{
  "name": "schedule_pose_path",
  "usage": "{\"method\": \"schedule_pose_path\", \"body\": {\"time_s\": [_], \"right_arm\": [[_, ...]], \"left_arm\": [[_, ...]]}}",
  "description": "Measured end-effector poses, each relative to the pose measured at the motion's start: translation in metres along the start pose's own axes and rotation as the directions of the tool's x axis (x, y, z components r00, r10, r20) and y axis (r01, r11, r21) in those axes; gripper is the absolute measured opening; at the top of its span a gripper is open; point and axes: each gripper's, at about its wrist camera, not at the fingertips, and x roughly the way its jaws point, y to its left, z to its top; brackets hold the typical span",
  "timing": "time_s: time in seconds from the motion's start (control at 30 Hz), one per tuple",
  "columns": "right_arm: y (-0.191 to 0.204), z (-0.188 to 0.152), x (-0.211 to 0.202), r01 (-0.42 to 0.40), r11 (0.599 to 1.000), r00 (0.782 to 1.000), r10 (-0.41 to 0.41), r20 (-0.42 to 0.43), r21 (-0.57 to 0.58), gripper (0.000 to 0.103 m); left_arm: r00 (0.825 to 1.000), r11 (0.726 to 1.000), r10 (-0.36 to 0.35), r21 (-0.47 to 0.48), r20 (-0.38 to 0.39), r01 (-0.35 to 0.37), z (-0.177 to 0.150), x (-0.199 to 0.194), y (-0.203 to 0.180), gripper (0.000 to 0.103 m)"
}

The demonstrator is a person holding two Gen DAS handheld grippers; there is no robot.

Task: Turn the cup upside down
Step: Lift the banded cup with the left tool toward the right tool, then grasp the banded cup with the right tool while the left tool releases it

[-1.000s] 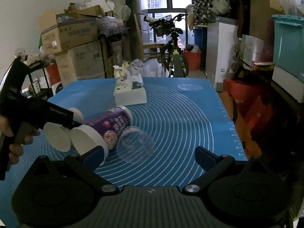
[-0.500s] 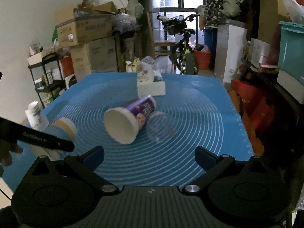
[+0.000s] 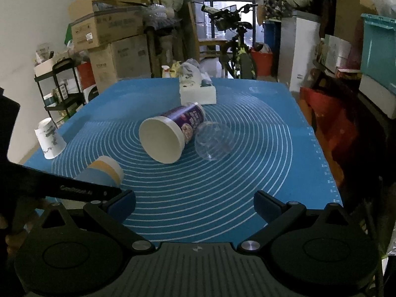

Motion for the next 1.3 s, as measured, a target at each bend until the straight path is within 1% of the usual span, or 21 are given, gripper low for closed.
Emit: {"method": "schedule_pose_path", "body": {"time_s": [0.07, 0.1, 0.17, 0.23, 0.37, 0.5, 0.6, 0.7, 0.8, 0.93, 1.07, 1.1, 1.17, 1.3], "right_arm": [[-0.002, 0.0, 0.001, 0.0, 1.0, 1.0, 0.0, -0.004, 0.005, 0.101], [-0.002, 0.0, 0.002, 0.0, 1.0, 1.0, 0.0, -0.005, 0.007, 0.101], [-0.002, 0.0, 0.002, 0.0, 1.0, 1.0, 0.0, -0.005, 0.01, 0.101], [-0.002, 0.001, 0.001, -0.002, 1.0, 1.0, 0.003, -0.004, 0.011, 0.101], [-0.001, 0.001, 0.001, -0.005, 1.0, 1.0, 0.005, -0.004, 0.008, 0.101], [0.0, 0.001, 0.0, -0.007, 1.0, 1.0, 0.007, -0.006, 0.008, 0.101], [0.0, 0.002, 0.0, -0.007, 1.0, 1.0, 0.007, -0.008, 0.006, 0.101], [0.0, 0.002, -0.001, -0.009, 1.0, 1.0, 0.009, -0.008, 0.006, 0.101], [0.0, 0.003, -0.001, -0.018, 1.0, 1.0, 0.018, -0.008, 0.015, 0.101], [0.008, 0.01, -0.001, -0.041, 0.999, 0.999, 0.041, -0.012, 0.026, 0.101], [0.023, 0.019, 0.0, -0.076, 0.997, 0.997, 0.076, -0.011, 0.022, 0.101], [0.028, 0.021, 0.001, -0.087, 0.996, 0.996, 0.087, -0.014, 0.018, 0.101], [0.039, 0.028, 0.006, -0.113, 0.994, 0.993, 0.113, -0.026, 0.009, 0.101], [0.062, 0.039, 0.021, -0.159, 0.987, 0.985, 0.16, -0.066, 0.014, 0.101]], "left_arm": [[1.0, 1.0, -0.003, -0.003, 0.0, 0.003, 0.0, 0.0, 0.0, 0.066], [1.0, 1.0, -0.004, -0.007, -0.001, 0.004, -0.001, 0.0, 0.001, 0.075], [1.0, 1.0, -0.003, -0.01, 0.013, 0.003, -0.001, -0.003, 0.002, 0.085], [1.0, 1.0, 0.006, -0.005, 0.027, -0.006, -0.001, -0.005, 0.001, 0.086], [0.999, 1.0, 0.018, 0.001, 0.029, -0.018, -0.002, -0.006, 0.0, 0.091], [1.0, 1.0, 0.006, -0.013, 0.022, -0.006, -0.002, -0.006, 0.002, 0.091], [0.999, 1.0, 0.016, -0.006, 0.032, -0.016, -0.002, -0.009, 0.002, 0.091], [0.997, 0.999, 0.038, 0.002, 0.07, -0.038, -0.003, -0.019, 0.002, 0.091], [0.993, 0.998, 0.044, 0.035, 0.112, -0.048, -0.003, -0.035, 0.001, 0.091], [0.977, 0.994, 0.071, 0.069, 0.2, -0.086, -0.005, -0.065, 0.007, 0.092], [0.955, 0.99, 0.113, 0.047, 0.275, -0.13, -0.008, -0.092, 0.025, 0.095], [0.947, 0.988, 0.133, 0.035, 0.291, -0.149, -0.009, -0.097, 0.031, 0.096], [0.933, 0.981, 0.177, 0.021, 0.314, -0.193, -0.011, -0.104, 0.042, 0.096], [0.915, 0.965, 0.25, -0.004, 0.317, -0.263, -0.013, -0.102, 0.066, 0.096]]}}
